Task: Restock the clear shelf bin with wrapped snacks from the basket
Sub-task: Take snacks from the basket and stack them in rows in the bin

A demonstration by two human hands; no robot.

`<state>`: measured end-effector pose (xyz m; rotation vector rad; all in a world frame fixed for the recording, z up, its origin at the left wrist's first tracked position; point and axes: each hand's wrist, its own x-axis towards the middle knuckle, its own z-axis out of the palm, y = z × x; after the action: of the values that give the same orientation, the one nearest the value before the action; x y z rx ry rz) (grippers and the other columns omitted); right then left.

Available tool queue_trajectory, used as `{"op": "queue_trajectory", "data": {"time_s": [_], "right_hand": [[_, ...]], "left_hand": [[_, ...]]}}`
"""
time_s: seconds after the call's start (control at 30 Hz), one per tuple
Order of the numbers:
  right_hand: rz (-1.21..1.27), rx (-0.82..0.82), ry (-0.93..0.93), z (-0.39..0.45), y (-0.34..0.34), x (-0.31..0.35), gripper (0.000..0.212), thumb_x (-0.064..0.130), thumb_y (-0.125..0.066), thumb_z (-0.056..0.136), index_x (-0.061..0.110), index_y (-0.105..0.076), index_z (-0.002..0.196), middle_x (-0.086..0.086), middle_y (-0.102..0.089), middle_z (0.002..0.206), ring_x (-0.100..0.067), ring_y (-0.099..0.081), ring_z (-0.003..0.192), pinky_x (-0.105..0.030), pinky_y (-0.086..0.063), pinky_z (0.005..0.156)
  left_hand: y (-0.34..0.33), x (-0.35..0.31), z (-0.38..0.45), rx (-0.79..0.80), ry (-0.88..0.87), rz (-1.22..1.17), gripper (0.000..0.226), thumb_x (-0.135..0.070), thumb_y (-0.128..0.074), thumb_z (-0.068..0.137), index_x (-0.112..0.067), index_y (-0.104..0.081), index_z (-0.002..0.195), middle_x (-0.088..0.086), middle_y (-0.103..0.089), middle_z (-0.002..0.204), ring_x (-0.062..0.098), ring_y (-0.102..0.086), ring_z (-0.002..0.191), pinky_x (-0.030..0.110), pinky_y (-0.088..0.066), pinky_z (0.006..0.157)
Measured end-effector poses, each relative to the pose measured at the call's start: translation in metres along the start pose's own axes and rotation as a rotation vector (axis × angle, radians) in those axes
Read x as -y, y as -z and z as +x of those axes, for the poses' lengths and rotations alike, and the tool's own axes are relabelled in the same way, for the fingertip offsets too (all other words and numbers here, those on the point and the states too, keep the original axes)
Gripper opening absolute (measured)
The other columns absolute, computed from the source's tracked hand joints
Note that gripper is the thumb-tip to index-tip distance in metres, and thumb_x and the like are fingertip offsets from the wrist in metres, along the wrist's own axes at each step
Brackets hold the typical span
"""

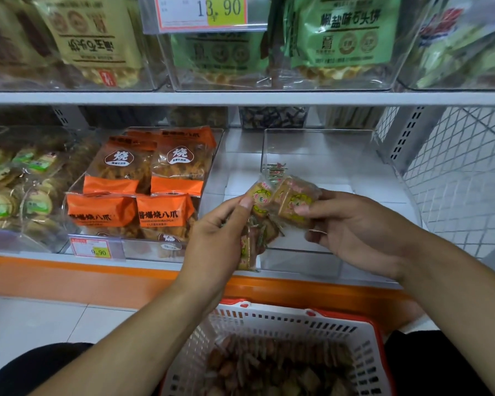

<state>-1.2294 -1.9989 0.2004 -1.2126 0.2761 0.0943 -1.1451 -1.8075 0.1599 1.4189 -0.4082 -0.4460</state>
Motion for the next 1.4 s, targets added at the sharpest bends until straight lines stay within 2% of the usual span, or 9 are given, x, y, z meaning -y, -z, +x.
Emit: {"op": "queue_trajectory", "data": {"time_s": [0.3, 0.4, 0.5, 0.63, 0.73, 0.93, 1.07, 1.2, 1.4], "right_hand": [[-0.085, 0.158, -0.038, 0.003, -0.001, 0.001, 0.044, 0.003, -0.064, 0.083, 0.001, -0.060, 0.127, -0.010, -0.071, 0.114, -0.016, -0.069, 0.099, -0.023, -0.058, 0.076], [-0.200, 0.196, -0.049, 0.005, 0.000, 0.000, 0.045, 0.005, -0.067, 0.082, 0.002, -0.060, 0.127, -0.012, -0.071, 0.113, -0.019, -0.069, 0.102, -0.026, -0.058, 0.082], [-0.308, 0.085, 0.030, 0.012, 0.005, 0.009, 0.055, 0.014, -0.078, 0.072, 0.010, -0.063, 0.124, -0.005, -0.074, 0.107, -0.016, -0.070, 0.095, -0.025, -0.058, 0.070], [-0.962, -0.294, 0.160, 0.034, 0.028, 0.009, 0.046, 0.020, -0.089, 0.071, 0.024, -0.061, 0.107, 0.004, -0.068, 0.104, -0.020, -0.066, 0.092, -0.040, -0.058, 0.076], [-1.284, -0.208, -0.035, 0.061, 0.032, -0.015, 0.054, 0.022, -0.087, 0.075, 0.023, -0.056, 0.120, 0.002, -0.061, 0.120, -0.019, -0.058, 0.100, -0.031, -0.048, 0.079], [-1.316, -0.243, -0.109, 0.100, 0.022, -0.049, 0.067, 0.021, -0.082, 0.081, 0.018, -0.047, 0.137, -0.009, -0.057, 0.133, -0.023, -0.056, 0.105, -0.028, -0.043, 0.080], [-1.300, -0.286, -0.175, 0.107, 0.014, -0.055, 0.095, 0.014, -0.074, 0.088, 0.010, -0.006, 0.154, -0.015, -0.062, 0.118, -0.027, -0.063, 0.099, -0.040, -0.055, 0.086], [-1.289, -0.258, -0.164, 0.104, 0.005, -0.053, 0.119, 0.017, -0.074, 0.090, 0.024, 0.025, 0.155, -0.018, -0.063, 0.122, -0.030, -0.066, 0.101, -0.043, -0.055, 0.094], [-1.300, -0.238, -0.212, 0.100, 0.003, -0.047, 0.118, 0.014, -0.073, 0.090, 0.025, 0.025, 0.155, -0.019, -0.053, 0.142, -0.031, -0.062, 0.116, -0.042, -0.051, 0.101]], "left_hand": [[0.002, -0.008, 0.000, 0.083, -0.002, 0.137, 0.025, -0.037, -0.055, 0.102, -0.035, -0.076, 0.115, -0.006, -0.079, 0.106, 0.009, -0.074, 0.100, 0.019, -0.058, 0.077], [0.003, -0.011, 0.000, 0.136, 0.052, 0.210, 0.030, -0.039, -0.049, 0.105, -0.034, -0.075, 0.119, -0.004, -0.080, 0.100, 0.011, -0.076, 0.090, 0.024, -0.057, 0.072], [0.003, -0.011, 0.002, 0.094, 0.068, 0.168, 0.026, -0.039, -0.054, 0.103, -0.035, -0.070, 0.123, -0.002, -0.079, 0.095, 0.016, -0.075, 0.081, 0.030, -0.057, 0.067], [0.002, -0.002, 0.005, -0.030, 0.146, 0.099, 0.035, -0.045, -0.065, 0.096, -0.042, -0.060, 0.130, 0.004, -0.078, 0.093, 0.034, -0.073, 0.080, 0.050, -0.060, 0.078], [-0.005, 0.006, 0.002, -0.038, 0.267, -0.005, 0.056, -0.045, -0.074, 0.086, -0.040, -0.055, 0.138, -0.001, -0.079, 0.097, 0.035, -0.075, 0.088, 0.058, -0.060, 0.086], [-0.022, 0.014, -0.006, -0.046, 0.409, -0.132, 0.036, -0.034, -0.072, 0.094, -0.037, -0.063, 0.129, 0.011, -0.074, 0.112, 0.038, -0.076, 0.088, 0.048, -0.062, 0.064], [-0.024, 0.011, -0.005, -0.055, 0.406, -0.130, 0.032, -0.034, -0.070, 0.095, -0.037, -0.064, 0.126, 0.007, -0.078, 0.101, 0.036, -0.077, 0.085, 0.049, -0.063, 0.064], [-0.024, 0.010, -0.007, -0.040, 0.408, -0.125, 0.034, -0.034, -0.069, 0.096, -0.038, -0.062, 0.128, 0.005, -0.078, 0.097, 0.035, -0.077, 0.085, 0.052, -0.063, 0.065], [-0.020, 0.003, -0.009, -0.047, 0.444, -0.215, 0.018, -0.030, -0.064, 0.098, -0.027, -0.068, 0.115, 0.009, -0.079, 0.090, 0.036, -0.077, 0.078, 0.047, -0.062, 0.062]]}}
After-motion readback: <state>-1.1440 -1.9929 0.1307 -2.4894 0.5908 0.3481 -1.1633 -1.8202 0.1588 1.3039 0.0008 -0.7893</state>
